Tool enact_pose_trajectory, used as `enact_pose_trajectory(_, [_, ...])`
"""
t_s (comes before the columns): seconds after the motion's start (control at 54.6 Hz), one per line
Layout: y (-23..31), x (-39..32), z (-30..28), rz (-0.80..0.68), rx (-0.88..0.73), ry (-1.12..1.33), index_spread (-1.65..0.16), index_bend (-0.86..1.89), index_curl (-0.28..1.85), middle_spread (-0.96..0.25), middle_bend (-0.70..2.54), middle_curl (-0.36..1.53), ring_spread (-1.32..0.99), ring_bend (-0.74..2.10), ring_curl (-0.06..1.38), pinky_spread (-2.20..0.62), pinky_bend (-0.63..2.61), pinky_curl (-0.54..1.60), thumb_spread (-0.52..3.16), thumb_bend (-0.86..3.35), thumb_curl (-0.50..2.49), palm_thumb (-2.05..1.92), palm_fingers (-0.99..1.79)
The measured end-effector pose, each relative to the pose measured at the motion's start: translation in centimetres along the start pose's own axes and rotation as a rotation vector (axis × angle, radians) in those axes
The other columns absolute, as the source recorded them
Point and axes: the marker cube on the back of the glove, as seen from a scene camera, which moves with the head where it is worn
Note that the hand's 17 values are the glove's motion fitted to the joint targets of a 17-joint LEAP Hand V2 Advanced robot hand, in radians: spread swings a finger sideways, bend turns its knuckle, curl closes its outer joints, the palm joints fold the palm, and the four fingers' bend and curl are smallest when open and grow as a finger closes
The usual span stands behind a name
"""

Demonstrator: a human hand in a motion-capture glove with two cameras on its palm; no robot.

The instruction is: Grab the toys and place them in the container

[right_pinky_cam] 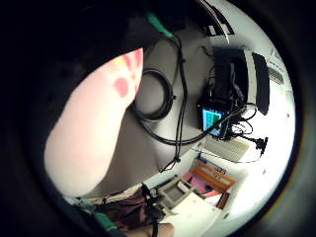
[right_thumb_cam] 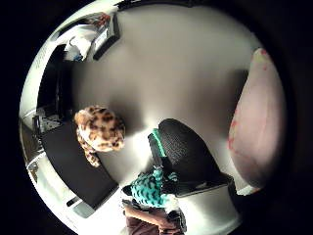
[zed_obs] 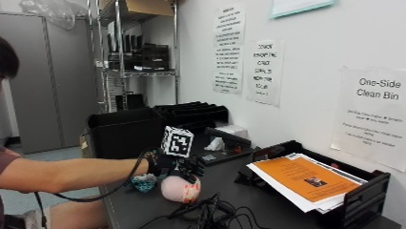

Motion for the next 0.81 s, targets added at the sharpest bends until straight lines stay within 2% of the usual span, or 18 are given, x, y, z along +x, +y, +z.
enact_pose_trajectory(0.128, [0.2,0.3,0.9,0.086,-0.127,-0.05,-0.23,0.13,0.2,0.03,0.12,0.21,0.06,0.16,0.25,0.09,0.87,0.35,1.25,-0.03,0.27,-0.02,-0.23])
enact_pose_trajectory(0.238, [0.3,0.3,1.2,0.088,-0.199,-0.077,-0.24,0.14,0.21,0.03,0.08,0.18,0.08,0.14,0.23,0.1,0.97,0.37,1.26,0.0,0.29,0.02,-0.24])
enact_pose_trajectory(0.366, [0.0,0.7,1.6,0.064,-0.166,-0.023,-0.25,0.25,0.27,0.03,0.06,0.16,0.09,0.14,0.21,0.1,1.05,0.39,1.35,0.12,0.34,0.25,-0.16])
enact_pose_trajectory(0.44, [-0.2,1.0,1.7,0.042,-0.109,-0.009,-0.23,0.34,0.32,0.03,0.11,0.15,0.07,0.25,0.23,0.08,1.02,0.38,1.43,0.22,0.39,0.41,0.03])
enact_pose_trajectory(0.458, [-0.3,1.0,1.7,0.04,-0.086,-0.007,-0.24,0.32,0.31,0.03,0.09,0.15,0.07,0.2,0.22,0.08,1.05,0.39,1.42,0.21,0.38,0.4,-0.07])
enact_pose_trajectory(0.495, [-0.6,1.0,1.7,0.038,-0.034,-0.011,-0.22,0.39,0.33,0.01,0.16,0.16,0.04,0.36,0.26,0.05,0.98,0.36,1.47,0.27,0.42,0.5,0.21])
enact_pose_trajectory(0.586, [-1.3,0.9,1.0,0.051,0.046,-0.1,-0.22,0.39,0.35,-0.04,0.29,0.2,-0.08,0.6,0.31,-0.07,0.91,0.34,1.43,0.34,0.5,0.67,0.52])
enact_pose_trajectory(0.605, [-1.2,1.1,0.7,0.043,0.049,-0.122,-0.22,0.41,0.36,-0.06,0.3,0.21,-0.11,0.63,0.33,-0.09,0.91,0.34,1.4,0.35,0.51,0.7,0.54])
enact_pose_trajectory(0.623, [-1.1,1.3,0.4,0.028,0.047,-0.145,-0.22,0.35,0.35,-0.06,0.29,0.21,-0.11,0.64,0.34,-0.09,0.9,0.33,1.43,0.35,0.51,0.68,0.45])
enact_pose_trajectory(0.641, [-0.9,1.6,0.0,0.01,0.041,-0.173,-0.23,0.46,0.41,-0.08,0.34,0.23,-0.15,0.68,0.37,-0.12,0.9,0.36,1.35,0.34,0.54,0.71,0.56])
enact_pose_trajectory(0.66, [-0.7,1.9,-0.4,-0.008,0.032,-0.206,-0.23,0.46,0.4,-0.09,0.34,0.23,-0.17,0.7,0.38,-0.14,0.89,0.35,1.32,0.34,0.56,0.72,0.55])
enact_pose_trajectory(0.696, [-0.2,2.1,-1.5,-0.038,0.013,-0.28,-0.26,0.55,0.44,-0.13,0.44,0.26,-0.23,0.76,0.4,-0.18,0.89,0.36,1.26,0.34,0.6,0.75,0.72])
enact_pose_trajectory(0.806, [0.9,1.2,-5.2,-0.076,0.018,-0.363,-0.28,0.67,0.53,-0.21,0.6,0.33,-0.35,0.9,0.49,-0.24,0.9,0.39,1.09,0.34,0.7,0.8,0.74])
